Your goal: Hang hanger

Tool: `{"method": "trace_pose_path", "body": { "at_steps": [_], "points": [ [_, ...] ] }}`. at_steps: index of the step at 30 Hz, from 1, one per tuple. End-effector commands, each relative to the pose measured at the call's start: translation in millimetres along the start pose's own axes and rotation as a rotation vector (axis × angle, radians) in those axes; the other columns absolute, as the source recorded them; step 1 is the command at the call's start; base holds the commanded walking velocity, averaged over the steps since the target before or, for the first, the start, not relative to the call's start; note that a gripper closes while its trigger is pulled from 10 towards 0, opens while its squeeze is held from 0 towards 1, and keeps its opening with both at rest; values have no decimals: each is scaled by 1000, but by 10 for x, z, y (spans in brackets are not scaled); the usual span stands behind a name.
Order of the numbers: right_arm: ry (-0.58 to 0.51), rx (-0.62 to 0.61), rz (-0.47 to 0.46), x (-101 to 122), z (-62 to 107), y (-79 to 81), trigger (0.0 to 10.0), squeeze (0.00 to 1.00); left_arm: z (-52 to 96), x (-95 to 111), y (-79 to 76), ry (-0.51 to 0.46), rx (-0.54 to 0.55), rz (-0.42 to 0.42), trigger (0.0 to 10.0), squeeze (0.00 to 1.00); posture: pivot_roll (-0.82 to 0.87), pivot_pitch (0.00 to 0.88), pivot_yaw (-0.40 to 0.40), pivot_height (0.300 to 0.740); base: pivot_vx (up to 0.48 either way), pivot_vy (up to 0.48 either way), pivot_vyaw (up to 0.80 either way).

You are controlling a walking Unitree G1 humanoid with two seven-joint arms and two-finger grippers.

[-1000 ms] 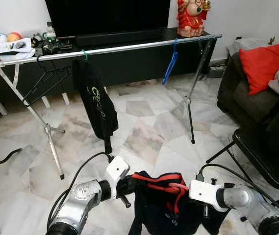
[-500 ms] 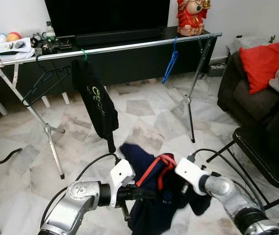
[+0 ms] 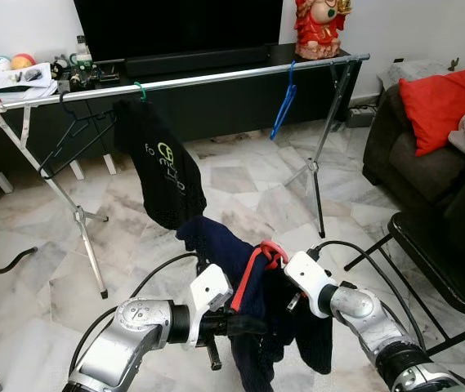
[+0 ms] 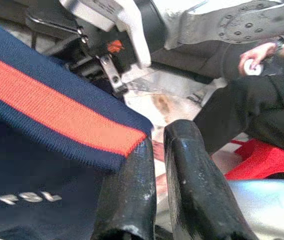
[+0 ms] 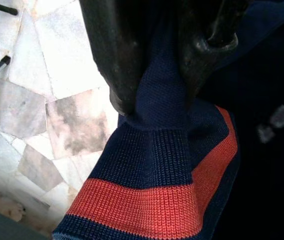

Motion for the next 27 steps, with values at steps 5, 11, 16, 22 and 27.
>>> {"method": "trace_pose_path", "body": {
  "at_steps": [5,11,16,22,27],
  "points": [
    [-17,-33,-1,62,-11,-61,0,0,10,-7,-70,27,-43,-10,10000,1000,74,63,21,740,0,0,0],
    [-7,-57,14,65,-11,-93,0,0,47,-30,-132,56,-88,1,10000,1000,76,66,21,740,0,0,0],
    [-9,-66,22,70,-6,-109,0,0,66,-54,-152,71,-99,5,10000,1000,78,73,18,740,0,0,0],
    [-8,-43,67,36,42,-137,0,0,140,-58,-44,74,-15,-10,10000,1000,80,77,15,740,0,0,0],
    [18,62,187,-71,135,-117,0,0,262,2,214,52,171,-79,10000,1000,81,78,12,740,0,0,0]
  ]
}}
Point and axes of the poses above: a point about 5 cm out from each wrist's last joint towards the gripper, its own z axis pointing back from the gripper into the wrist, its own x axis along the axis of the wrist's last joint, y = z × x, the point moved 1 cm from there along -z, pointing out of the wrist towards the gripper, and after that the axes turned 13 degrees about z, right-handed, at the moved point
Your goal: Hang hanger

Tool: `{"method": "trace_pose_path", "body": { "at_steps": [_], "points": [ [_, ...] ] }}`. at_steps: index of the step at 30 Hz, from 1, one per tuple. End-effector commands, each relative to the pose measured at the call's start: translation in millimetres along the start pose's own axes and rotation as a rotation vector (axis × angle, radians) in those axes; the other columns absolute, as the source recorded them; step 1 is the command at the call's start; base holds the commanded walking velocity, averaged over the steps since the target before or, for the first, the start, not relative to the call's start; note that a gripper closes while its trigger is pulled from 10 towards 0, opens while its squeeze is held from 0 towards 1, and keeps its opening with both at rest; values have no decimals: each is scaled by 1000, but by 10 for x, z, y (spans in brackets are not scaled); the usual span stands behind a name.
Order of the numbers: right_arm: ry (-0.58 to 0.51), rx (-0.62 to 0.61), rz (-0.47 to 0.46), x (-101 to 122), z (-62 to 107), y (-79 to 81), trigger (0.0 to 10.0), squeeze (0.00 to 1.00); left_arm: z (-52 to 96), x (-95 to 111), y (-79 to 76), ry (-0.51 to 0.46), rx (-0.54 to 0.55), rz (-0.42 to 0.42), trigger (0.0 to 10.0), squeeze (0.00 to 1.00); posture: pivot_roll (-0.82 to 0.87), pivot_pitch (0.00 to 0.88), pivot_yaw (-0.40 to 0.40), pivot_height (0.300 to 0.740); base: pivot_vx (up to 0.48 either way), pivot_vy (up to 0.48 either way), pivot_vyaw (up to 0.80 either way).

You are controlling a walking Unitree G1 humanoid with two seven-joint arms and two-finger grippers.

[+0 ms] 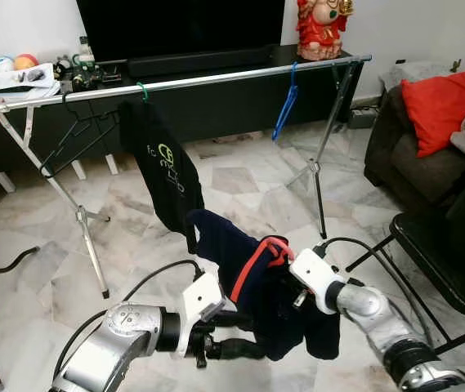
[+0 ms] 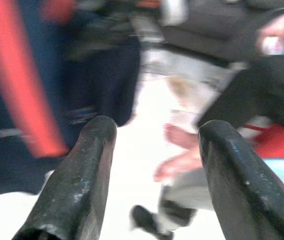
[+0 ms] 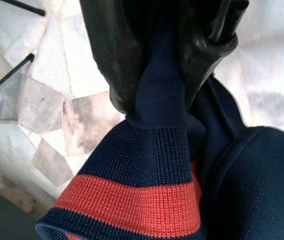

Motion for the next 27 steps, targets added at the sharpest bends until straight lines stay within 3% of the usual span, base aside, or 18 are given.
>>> {"method": "trace_pose_path", "body": {
  "at_steps": [1,2,3,4,10,15,19,27],
  "points": [
    [-6,97,87,-19,28,64,0,0,96,41,110,2,65,-40,10000,1000,81,78,12,740,0,0,0],
    [6,205,152,-94,71,174,0,0,138,61,138,2,74,-44,10000,90,83,80,7,740,0,0,0],
    [6,205,152,-94,71,174,0,0,138,61,138,2,74,-44,10000,90,83,80,7,740,0,0,0],
    [7,283,189,-143,108,253,0,0,148,78,150,0,82,-58,10000,0,91,80,4,740,0,0,0],
    [-39,416,225,-155,151,390,0,0,114,-39,171,37,90,-79,10000,0,92,83,1,740,0,0,0],
    [-77,421,250,-88,134,373,0,0,96,-105,150,71,69,-88,10000,0,96,85,1,740,0,0,0],
    [-123,427,231,20,79,367,0,0,78,-222,182,153,54,-124,10000,0,104,88,-2,740,0,0,0],
    [-159,481,266,72,53,460,0,0,-25,-242,196,164,36,-144,10000,0,105,86,-8,740,0,0,0]
  ]
}}
Point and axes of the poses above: a point about 5 cm out from each wrist's last joint towards the gripper, its own z axis pointing back from the gripper into the wrist, its own x axis along the axis of the wrist's last joint, y = z × x, the point moved 1 cm from there along -z, pointing out of the wrist towards the gripper, and after that the axes turned 13 degrees about z, right-handed, at the moved point
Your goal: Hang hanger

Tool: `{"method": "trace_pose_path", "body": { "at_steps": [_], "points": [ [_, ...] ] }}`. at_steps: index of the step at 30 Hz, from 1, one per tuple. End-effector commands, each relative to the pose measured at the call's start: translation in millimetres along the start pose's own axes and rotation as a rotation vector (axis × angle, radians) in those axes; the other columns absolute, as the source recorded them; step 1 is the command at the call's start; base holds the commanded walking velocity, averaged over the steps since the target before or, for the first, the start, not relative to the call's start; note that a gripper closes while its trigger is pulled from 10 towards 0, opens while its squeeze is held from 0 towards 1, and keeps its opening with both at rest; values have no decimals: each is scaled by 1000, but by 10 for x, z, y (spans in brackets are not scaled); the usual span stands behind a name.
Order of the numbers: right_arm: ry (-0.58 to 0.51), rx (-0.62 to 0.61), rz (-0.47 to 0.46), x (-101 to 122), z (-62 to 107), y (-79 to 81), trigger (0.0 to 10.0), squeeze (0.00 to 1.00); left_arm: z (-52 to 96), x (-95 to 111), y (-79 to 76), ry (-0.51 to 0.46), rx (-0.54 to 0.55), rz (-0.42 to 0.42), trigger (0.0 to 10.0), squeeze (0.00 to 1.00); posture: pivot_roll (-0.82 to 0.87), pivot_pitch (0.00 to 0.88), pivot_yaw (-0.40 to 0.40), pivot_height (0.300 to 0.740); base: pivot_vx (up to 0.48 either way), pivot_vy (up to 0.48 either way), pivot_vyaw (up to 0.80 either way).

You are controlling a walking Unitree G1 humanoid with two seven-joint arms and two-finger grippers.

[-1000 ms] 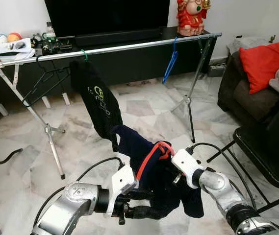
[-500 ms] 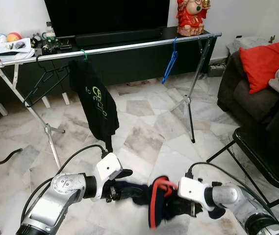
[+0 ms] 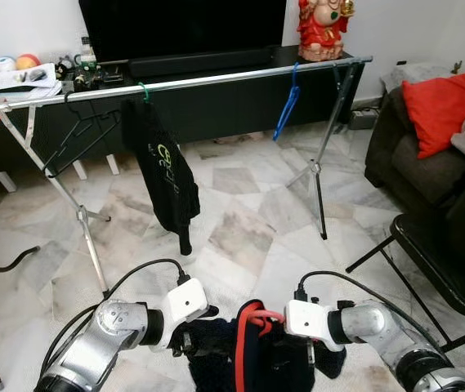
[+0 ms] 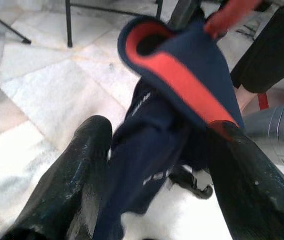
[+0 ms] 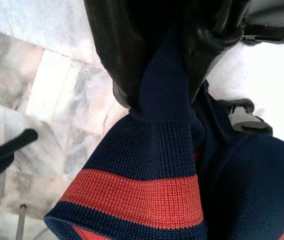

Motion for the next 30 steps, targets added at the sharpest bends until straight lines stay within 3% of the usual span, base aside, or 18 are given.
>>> {"method": "trace_pose_path", "body": {
  "at_steps": [1,10,20,30],
  "points": [
    [-10,1,24,24,6,-25,0,0,-45,-8,-15,10,-15,-10,10000,0,105,86,-8,740,0,0,0],
    [-37,-23,33,78,0,-84,0,0,-120,11,-13,-6,-32,-14,10000,0,99,83,-9,740,0,0,0],
    [-77,-47,115,207,43,-249,0,0,-167,12,-13,-15,-46,-14,10000,0,87,71,-8,740,0,0,0],
    [-107,-38,113,246,26,-251,0,0,-233,23,-1,-41,-38,3,10000,0,85,65,-8,740,0,0,0]
  ]
}}
Point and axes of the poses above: a point about 5 cm out from each wrist's last joint towards the gripper, its own z axis pointing back from the gripper into the wrist, its own x axis along the axis of the wrist's last joint, y = z × x, the point moved 1 cm from there along -z, pointing out of the wrist towards the gripper, and after that the axes turned 13 degrees about z, right-handed, at the moved point
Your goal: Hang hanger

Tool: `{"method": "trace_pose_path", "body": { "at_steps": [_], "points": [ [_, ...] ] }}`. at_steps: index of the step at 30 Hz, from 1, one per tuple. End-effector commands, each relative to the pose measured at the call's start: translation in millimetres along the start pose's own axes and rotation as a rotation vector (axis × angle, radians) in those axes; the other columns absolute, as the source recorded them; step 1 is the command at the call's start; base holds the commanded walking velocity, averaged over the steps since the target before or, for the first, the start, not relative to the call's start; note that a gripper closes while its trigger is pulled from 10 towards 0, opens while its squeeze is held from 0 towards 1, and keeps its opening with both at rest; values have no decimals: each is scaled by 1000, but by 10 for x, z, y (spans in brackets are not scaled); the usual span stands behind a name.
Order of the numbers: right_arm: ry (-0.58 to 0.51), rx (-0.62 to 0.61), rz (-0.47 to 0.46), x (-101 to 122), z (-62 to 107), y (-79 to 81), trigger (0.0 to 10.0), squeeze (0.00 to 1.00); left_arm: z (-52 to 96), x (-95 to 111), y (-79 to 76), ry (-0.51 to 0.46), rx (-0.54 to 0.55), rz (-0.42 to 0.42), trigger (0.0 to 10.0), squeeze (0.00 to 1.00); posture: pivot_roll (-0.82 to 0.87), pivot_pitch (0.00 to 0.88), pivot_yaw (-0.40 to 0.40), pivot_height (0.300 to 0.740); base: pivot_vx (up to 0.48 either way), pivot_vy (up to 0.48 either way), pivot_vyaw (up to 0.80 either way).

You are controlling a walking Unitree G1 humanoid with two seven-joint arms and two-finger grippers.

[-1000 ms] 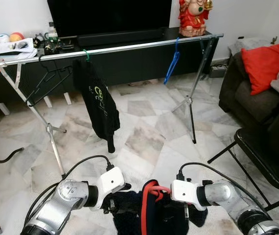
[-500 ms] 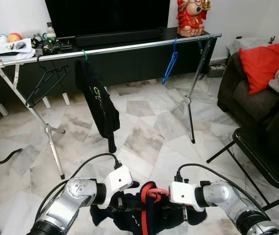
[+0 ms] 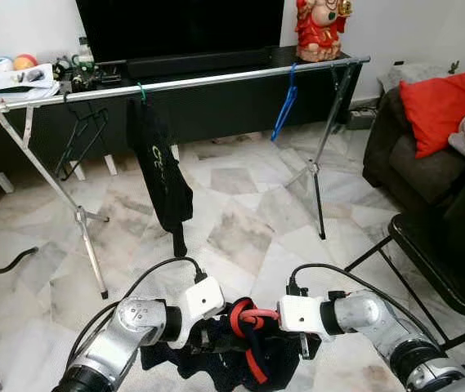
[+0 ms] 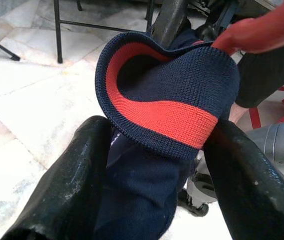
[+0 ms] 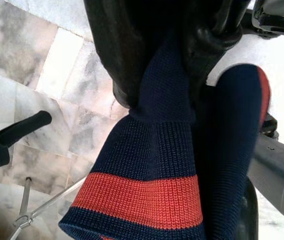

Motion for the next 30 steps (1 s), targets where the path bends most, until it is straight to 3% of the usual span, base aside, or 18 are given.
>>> {"method": "trace_pose_path", "body": {
  "at_steps": [1,3,6,7,8,9,10,13,15,20,23,30],
  "points": [
    [-44,-44,28,89,11,-121,0,0,-16,-3,0,5,-1,-8,9647,0,85,65,-8,740,0,0,0],
    [-45,-52,27,93,15,-137,0,0,-25,-3,0,1,-4,-5,8667,0,85,65,-8,740,0,0,0],
    [-45,-62,26,96,26,-163,0,0,-28,-3,2,-2,-5,1,8000,0,83,75,-11,740,0,0,0],
    [-45,-71,23,99,35,-184,0,0,-34,-6,3,-3,-7,4,6118,0,82,76,-12,740,0,0,0],
    [-45,-78,21,102,40,-198,0,0,-38,-10,1,-6,-10,11,5569,0,82,76,-12,740,0,0,0],
    [-46,-83,20,104,42,-208,0,0,-41,-11,0,-7,-12,15,5569,0,80,78,-11,740,0,0,0],
    [-46,-88,19,108,44,-219,0,0,-46,-12,0,-9,-12,19,4745,0,80,78,-11,740,0,0,0],
    [-50,-101,14,117,47,-244,0,0,-58,-17,-4,-12,-15,28,4314,0,80,78,-11,740,0,0,0],
    [-52,-104,12,125,46,-257,0,0,-61,-15,-4,-14,-17,29,2941,0,80,82,-11,740,0,0,0],
    [-53,-107,10,127,45,-262,0,0,-66,-12,-3,-17,-18,30,2588,0,81,84,-13,740,0,0,0],
    [-55,-115,2,128,41,-268,0,0,-77,-16,-11,-22,-22,37,275,0,81,86,-12,740,0,0,0],
    [-53,-130,-5,131,43,-291,0,0,-80,-15,-16,-22,-30,42,0,0,81,90,-10,740,0,0,0]
  ]
}}
Point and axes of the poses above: a point about 5 cm out from each wrist's last joint towards the gripper, its own z axis pointing back from the gripper into the wrist, its own x axis along the axis of the wrist's last joint, y = z × x, the point moved 1 cm from there along -z, pointing out of the wrist towards the gripper, and after that the axes turned 13 degrees about z, right-handed, at the moved point
